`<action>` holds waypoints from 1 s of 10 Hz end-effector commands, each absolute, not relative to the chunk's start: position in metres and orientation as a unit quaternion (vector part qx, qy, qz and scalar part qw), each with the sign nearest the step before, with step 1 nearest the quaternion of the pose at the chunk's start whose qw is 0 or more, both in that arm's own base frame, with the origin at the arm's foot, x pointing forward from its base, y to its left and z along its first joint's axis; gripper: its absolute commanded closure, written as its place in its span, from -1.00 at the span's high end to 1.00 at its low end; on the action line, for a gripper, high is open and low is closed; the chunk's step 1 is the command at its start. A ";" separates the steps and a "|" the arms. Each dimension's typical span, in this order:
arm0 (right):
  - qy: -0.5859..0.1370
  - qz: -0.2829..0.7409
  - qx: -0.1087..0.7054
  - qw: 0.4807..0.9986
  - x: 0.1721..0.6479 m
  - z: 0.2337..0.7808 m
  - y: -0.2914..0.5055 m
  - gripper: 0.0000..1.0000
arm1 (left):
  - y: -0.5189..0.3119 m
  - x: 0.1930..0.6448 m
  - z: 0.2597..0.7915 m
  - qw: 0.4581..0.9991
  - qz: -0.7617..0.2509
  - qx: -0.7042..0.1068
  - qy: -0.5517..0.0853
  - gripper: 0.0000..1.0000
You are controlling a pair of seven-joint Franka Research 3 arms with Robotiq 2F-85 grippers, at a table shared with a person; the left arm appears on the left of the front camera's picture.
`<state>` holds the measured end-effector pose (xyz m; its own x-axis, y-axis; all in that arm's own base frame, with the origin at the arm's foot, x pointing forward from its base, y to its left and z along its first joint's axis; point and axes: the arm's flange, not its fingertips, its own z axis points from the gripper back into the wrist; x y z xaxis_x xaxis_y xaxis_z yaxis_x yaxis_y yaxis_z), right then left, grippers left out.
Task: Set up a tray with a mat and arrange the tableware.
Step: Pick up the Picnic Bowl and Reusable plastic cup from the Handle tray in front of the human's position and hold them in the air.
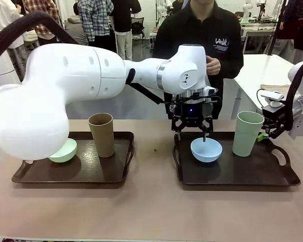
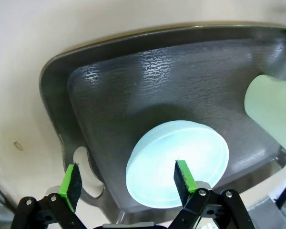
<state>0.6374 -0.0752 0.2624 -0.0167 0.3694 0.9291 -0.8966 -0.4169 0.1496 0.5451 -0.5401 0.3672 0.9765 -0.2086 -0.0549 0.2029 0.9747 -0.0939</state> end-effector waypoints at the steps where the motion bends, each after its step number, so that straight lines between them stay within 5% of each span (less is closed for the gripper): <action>1: -0.256 0.676 0.505 0.472 0.618 0.265 -0.069 1.00 | -0.555 0.566 0.377 0.994 -0.103 -0.026 0.029 1.00; 10: -0.240 0.687 0.524 0.443 0.597 0.260 -0.059 1.00 | -0.572 0.570 0.355 0.992 -0.108 -0.015 0.069 1.00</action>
<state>0.6081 -0.0628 0.2591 -0.0293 0.3379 0.9407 -0.8715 -0.4695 0.1416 0.5527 -0.5486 0.3507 0.9708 -0.2079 -0.1197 0.2004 0.9771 -0.0718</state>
